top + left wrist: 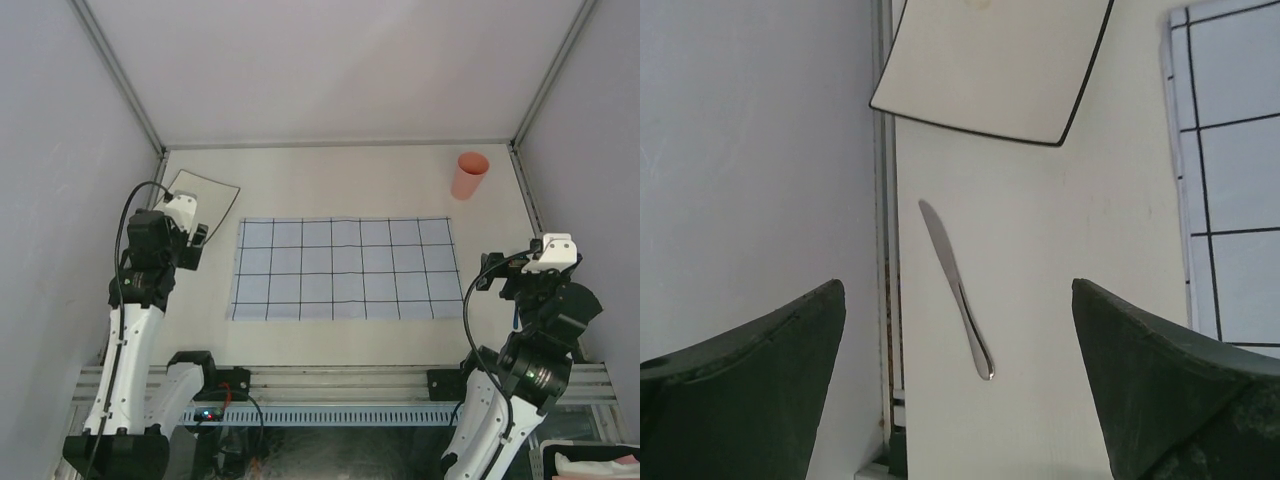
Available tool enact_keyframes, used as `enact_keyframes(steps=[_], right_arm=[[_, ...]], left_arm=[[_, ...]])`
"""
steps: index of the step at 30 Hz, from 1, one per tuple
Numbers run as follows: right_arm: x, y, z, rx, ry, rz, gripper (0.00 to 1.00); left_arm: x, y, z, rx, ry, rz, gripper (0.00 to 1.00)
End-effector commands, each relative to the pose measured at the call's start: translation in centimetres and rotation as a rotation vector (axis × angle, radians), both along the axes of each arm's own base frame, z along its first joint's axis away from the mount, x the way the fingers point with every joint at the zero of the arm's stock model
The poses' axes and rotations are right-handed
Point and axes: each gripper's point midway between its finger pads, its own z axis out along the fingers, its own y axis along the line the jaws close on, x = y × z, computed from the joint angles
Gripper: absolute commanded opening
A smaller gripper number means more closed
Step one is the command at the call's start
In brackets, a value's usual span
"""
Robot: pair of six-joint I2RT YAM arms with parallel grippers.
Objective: Set the dinner table for one person
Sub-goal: Flatten out the napkin at the center of the board.
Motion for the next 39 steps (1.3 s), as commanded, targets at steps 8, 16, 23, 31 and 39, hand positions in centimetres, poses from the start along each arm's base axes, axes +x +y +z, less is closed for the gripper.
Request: enact_keyframes(steps=[8,16,23,31,39], right_arm=[[2.8,-0.7,1.0,-0.012,0.03,0.083,1.0],[6.7,-2.3,2.9,-0.055,0.065,0.158,1.0],[6.5,-1.7,1.5,-0.013,0.11,0.183,1.0],[4.5,-1.3,1.0,-0.093,0.113,0.171,1.0],[3.2,-1.0,0.4,-0.098,0.137,0.155,1.0]], left_arm=[[3.5,4.5,-8.0,0.0,0.235,0.043,0.97],[7.0,5.6,-8.8,0.063,0.257,-0.024,0.94],[9.0,6.4,-9.7,0.099,0.362,-0.066,0.92],[8.0,8.5,-13.6,0.32,0.501,-0.235,0.94],[8.1,7.6,-17.1,0.245,0.607,-0.484,0.86]])
